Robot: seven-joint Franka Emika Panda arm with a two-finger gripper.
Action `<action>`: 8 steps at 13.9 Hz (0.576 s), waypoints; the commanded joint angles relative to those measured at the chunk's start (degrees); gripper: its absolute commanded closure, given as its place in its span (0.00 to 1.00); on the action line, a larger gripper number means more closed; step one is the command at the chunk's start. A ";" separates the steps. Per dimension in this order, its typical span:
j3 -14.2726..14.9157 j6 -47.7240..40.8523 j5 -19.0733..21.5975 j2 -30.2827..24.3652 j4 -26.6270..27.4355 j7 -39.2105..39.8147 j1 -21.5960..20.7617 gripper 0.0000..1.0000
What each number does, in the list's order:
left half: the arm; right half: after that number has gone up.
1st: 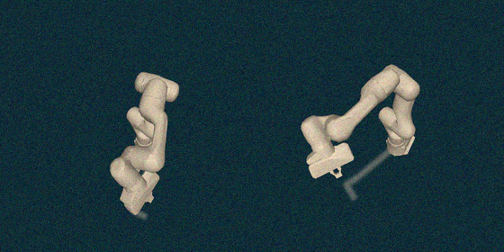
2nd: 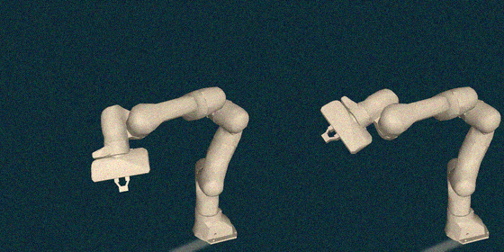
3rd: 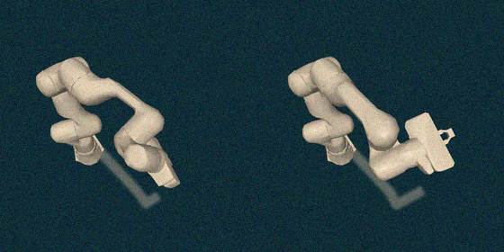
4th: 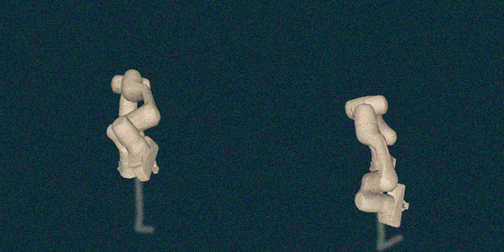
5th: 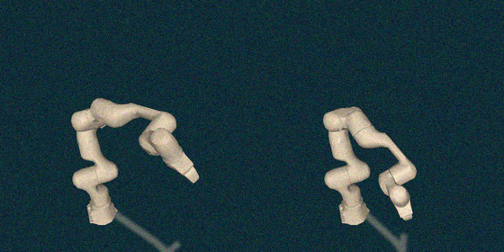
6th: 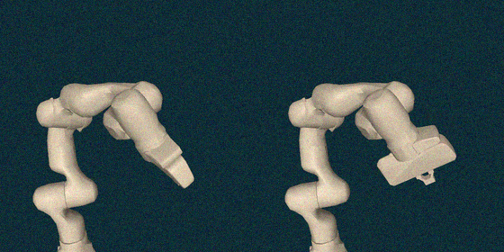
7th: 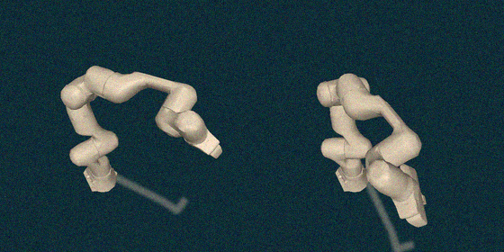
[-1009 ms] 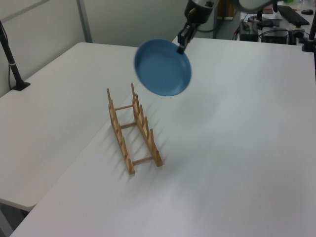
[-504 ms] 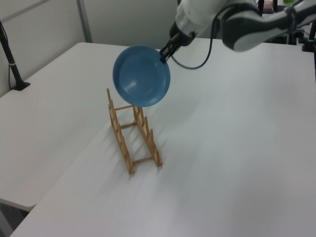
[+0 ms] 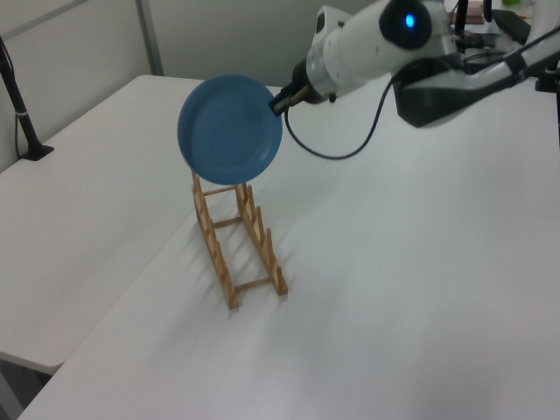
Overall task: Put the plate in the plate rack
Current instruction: 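Carry the upright plate over the wooden rack, then lower the plate edge-first into a slot between the rack pegs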
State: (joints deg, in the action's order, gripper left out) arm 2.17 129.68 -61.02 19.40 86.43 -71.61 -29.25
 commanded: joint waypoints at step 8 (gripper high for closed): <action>0.64 -0.75 -13.51 6.44 0.06 -9.86 -2.12 1.00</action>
State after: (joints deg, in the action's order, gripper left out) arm 2.19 129.65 -72.06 25.22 86.53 -79.39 -30.66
